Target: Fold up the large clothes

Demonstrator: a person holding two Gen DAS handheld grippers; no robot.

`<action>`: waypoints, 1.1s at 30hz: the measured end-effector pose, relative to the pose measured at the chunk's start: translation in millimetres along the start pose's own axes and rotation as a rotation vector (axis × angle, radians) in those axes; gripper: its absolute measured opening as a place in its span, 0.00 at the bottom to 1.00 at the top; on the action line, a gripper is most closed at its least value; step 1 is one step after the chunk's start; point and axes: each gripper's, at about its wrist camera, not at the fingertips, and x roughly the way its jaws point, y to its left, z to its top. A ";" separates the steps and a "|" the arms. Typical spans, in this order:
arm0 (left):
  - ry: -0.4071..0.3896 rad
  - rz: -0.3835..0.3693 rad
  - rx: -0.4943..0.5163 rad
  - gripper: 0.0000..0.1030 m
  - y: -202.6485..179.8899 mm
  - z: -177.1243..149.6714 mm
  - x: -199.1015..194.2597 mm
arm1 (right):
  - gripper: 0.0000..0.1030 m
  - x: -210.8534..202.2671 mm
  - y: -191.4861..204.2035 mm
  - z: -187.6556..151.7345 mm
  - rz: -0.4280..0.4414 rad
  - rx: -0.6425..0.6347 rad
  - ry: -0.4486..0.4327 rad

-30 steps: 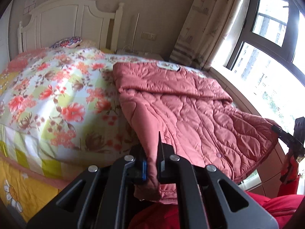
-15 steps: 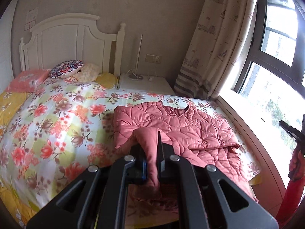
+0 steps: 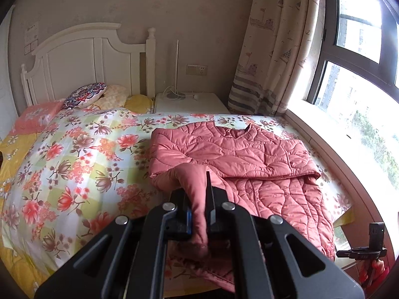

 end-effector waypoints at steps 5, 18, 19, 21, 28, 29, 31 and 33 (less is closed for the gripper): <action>0.003 0.018 0.007 0.06 1.7 -6.5 -3.5 | 0.16 14.9 -7.0 10.3 0.085 -0.004 0.006; 0.000 0.027 0.035 0.06 -0.6 -14.4 -6.7 | 0.96 16.7 -3.8 42.1 0.255 -0.003 -0.087; 0.000 0.026 0.035 0.06 -0.2 -15.1 -6.9 | 0.96 19.6 -0.6 43.2 0.273 -0.009 -0.078; 0.000 0.028 0.036 0.06 0.1 -15.4 -6.9 | 0.96 25.5 10.5 47.4 0.234 -0.042 -0.067; 0.004 0.028 0.050 0.06 0.3 -17.8 -9.2 | 0.96 36.4 -3.6 40.8 0.115 -0.013 -0.018; 0.005 0.026 0.051 0.06 1.1 -18.1 -9.0 | 0.96 33.4 -10.2 37.5 0.111 0.001 -0.024; 0.005 0.029 0.055 0.06 1.0 -18.5 -8.5 | 0.96 30.6 -21.6 32.8 0.143 0.024 -0.037; 0.005 0.030 0.060 0.06 0.5 -18.2 -9.0 | 0.96 37.1 -19.3 35.2 0.186 0.013 -0.038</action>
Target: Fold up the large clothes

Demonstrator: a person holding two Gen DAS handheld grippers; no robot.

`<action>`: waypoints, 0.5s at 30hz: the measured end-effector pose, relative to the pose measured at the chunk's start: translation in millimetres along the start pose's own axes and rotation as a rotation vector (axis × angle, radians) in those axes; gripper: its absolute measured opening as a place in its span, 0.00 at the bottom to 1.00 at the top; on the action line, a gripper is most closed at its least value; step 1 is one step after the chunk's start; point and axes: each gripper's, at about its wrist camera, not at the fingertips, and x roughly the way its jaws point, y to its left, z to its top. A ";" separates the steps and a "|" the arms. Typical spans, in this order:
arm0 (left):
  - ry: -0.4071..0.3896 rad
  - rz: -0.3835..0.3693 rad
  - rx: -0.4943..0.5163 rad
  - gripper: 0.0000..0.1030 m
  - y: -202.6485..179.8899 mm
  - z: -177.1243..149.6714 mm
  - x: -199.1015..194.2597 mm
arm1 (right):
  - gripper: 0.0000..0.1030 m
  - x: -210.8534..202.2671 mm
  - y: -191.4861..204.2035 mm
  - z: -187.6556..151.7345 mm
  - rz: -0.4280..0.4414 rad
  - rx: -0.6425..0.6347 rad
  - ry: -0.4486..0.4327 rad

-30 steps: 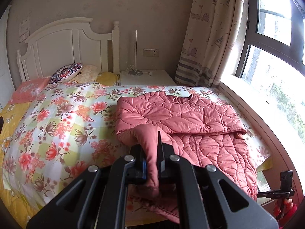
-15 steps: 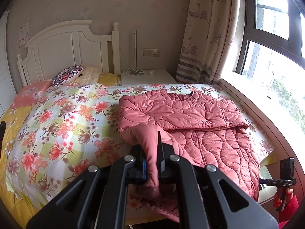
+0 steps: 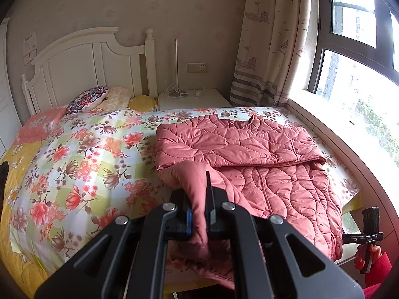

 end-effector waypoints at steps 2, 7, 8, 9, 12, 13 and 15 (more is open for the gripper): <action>0.001 -0.002 0.001 0.06 -0.1 0.1 -1.0 | 0.96 11.0 1.2 3.8 0.034 -0.019 0.011; 0.006 0.000 -0.006 0.07 -0.7 0.1 0.9 | 0.39 26.4 41.2 11.5 0.025 -0.156 0.058; 0.007 0.001 -0.004 0.07 -0.8 0.2 0.8 | 0.29 24.1 57.4 12.4 -0.023 -0.211 0.059; 0.006 0.006 -0.004 0.07 -1.0 0.3 0.7 | 0.26 20.8 67.6 14.0 -0.055 -0.230 0.055; 0.009 0.004 -0.003 0.07 1.0 2.1 1.3 | 0.18 0.8 107.4 25.2 -0.136 -0.297 0.016; 0.009 0.003 -0.002 0.07 1.0 3.6 1.1 | 0.18 -8.5 122.0 31.6 -0.145 -0.317 -0.004; 0.007 0.001 -0.004 0.07 1.9 7.4 0.0 | 0.17 -24.2 145.1 45.2 -0.118 -0.348 -0.035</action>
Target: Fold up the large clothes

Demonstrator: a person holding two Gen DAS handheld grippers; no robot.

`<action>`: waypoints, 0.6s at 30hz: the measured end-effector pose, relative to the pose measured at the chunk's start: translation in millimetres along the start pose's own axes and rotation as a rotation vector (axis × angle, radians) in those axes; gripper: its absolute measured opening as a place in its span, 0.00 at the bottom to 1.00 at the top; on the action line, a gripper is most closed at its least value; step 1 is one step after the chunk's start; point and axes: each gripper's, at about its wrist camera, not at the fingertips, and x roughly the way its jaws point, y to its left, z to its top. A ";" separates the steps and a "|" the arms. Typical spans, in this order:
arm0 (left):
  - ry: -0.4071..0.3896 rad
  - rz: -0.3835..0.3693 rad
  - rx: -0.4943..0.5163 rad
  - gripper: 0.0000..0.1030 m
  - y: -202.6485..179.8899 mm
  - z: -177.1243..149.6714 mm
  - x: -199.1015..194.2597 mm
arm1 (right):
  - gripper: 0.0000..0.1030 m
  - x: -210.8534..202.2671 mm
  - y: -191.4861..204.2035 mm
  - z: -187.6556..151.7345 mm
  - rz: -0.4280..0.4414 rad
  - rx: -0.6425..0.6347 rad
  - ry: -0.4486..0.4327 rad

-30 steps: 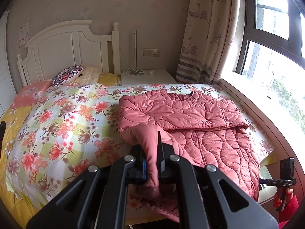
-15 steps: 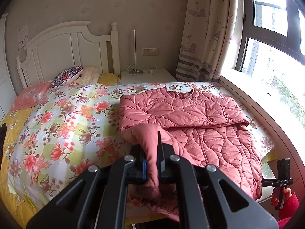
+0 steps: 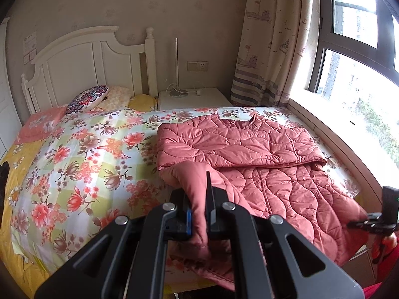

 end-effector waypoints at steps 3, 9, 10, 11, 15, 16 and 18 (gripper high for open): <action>-0.011 0.004 -0.012 0.07 6.2 11.8 -1.7 | 0.17 -19.6 16.2 37.7 0.067 -0.034 -0.062; -0.029 0.012 -0.059 0.07 30.9 56.4 7.1 | 0.17 -34.5 2.1 128.6 0.208 0.045 -0.173; -0.020 0.011 -0.079 0.07 37.7 69.1 14.5 | 0.17 -34.8 -7.4 145.0 0.223 0.080 -0.192; -0.012 0.011 -0.098 0.07 43.7 79.6 21.6 | 0.17 -32.9 -18.1 160.9 0.248 0.123 -0.202; 0.036 0.037 -0.170 0.07 68.4 131.0 71.5 | 0.17 -9.1 -69.4 228.4 0.260 0.309 -0.235; 0.049 0.046 -0.178 0.07 72.5 140.5 83.9 | 0.17 0.0 -83.7 243.4 0.247 0.358 -0.237; 0.096 0.080 -0.209 0.07 83.5 163.0 124.6 | 0.17 20.5 -111.0 268.5 0.211 0.436 -0.225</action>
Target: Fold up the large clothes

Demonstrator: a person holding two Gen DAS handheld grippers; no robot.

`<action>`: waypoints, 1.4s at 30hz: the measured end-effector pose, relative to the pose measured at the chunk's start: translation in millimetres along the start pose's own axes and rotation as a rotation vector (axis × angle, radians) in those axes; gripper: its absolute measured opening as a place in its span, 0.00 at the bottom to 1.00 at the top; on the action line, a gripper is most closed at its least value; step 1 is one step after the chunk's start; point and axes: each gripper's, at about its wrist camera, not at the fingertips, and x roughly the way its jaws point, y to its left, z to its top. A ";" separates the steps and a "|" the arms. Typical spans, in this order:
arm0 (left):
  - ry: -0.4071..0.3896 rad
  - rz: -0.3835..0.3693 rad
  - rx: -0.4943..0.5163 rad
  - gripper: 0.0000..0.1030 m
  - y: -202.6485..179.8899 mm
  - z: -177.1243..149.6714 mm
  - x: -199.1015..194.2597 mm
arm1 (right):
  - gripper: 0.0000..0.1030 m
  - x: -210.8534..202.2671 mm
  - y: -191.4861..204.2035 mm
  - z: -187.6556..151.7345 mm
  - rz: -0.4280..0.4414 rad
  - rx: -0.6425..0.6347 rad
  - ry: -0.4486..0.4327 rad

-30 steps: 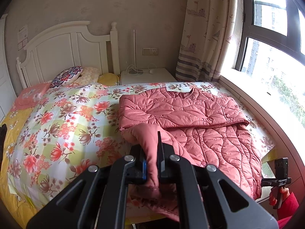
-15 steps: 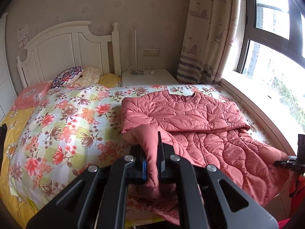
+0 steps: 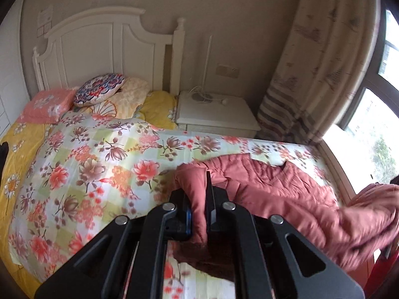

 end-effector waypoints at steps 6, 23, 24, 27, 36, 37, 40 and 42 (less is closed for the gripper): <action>0.170 0.097 -0.018 0.07 2.9 36.7 128.4 | 0.18 65.1 -72.9 53.5 -0.137 0.188 0.031; 0.368 0.215 0.096 0.13 -12.7 6.3 280.9 | 0.22 99.6 -158.5 54.6 -0.244 0.498 0.108; 0.367 0.224 0.103 0.13 -15.2 6.1 281.1 | 0.22 96.7 -155.7 56.3 -0.222 0.504 0.102; 0.367 0.238 0.109 0.14 -17.8 7.1 281.5 | 0.24 89.5 -145.9 64.1 -0.173 0.499 0.094; 0.387 0.195 0.067 0.22 -14.1 11.5 282.3 | 0.54 59.2 -120.1 85.9 -0.064 0.518 0.005; 0.388 0.187 0.058 0.24 -13.3 11.6 282.2 | 0.72 51.3 -118.4 87.1 -0.068 0.516 -0.037; 0.392 0.148 0.030 0.28 -9.6 13.7 280.9 | 0.88 30.6 -96.0 90.8 -0.116 0.416 -0.131; 0.394 0.130 0.002 0.31 -7.2 15.1 279.9 | 0.88 35.7 -64.9 89.2 -0.200 0.244 -0.149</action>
